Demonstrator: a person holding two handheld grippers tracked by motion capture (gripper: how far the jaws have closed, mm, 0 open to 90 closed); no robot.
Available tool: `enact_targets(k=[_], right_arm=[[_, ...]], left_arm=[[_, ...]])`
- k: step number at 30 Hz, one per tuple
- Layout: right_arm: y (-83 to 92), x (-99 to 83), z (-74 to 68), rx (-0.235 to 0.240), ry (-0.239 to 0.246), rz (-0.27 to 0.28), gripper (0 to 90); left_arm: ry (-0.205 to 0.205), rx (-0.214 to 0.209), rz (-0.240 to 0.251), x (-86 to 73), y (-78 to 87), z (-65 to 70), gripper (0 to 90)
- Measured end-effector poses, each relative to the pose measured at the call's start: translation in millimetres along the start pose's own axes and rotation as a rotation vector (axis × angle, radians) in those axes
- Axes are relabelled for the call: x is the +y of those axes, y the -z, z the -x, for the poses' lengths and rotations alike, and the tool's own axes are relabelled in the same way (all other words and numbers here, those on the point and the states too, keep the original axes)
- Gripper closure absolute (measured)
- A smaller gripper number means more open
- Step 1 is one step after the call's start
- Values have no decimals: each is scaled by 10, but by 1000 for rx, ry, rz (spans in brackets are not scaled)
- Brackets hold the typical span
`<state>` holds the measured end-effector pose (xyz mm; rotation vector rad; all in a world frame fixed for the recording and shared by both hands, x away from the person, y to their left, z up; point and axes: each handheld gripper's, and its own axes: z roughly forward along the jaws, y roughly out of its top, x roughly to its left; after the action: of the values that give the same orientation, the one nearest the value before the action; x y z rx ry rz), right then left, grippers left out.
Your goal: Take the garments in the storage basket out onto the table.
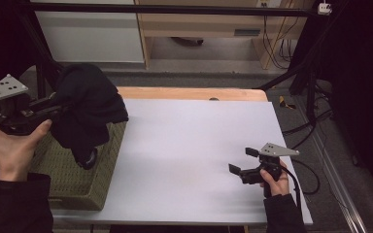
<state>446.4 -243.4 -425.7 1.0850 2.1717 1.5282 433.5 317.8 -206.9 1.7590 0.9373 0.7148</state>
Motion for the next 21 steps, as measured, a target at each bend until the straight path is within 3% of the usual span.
enact_targets(k=[7, 21], right_arm=[[0, 1, -1, 0, 0, 0, 22], [7, 3, 1, 1, 0, 1, 22]], left_arm=[[-25, -15, 6, 89, -56, 110, 700], [-32, -76, 5, 162, -239, 283, 699]])
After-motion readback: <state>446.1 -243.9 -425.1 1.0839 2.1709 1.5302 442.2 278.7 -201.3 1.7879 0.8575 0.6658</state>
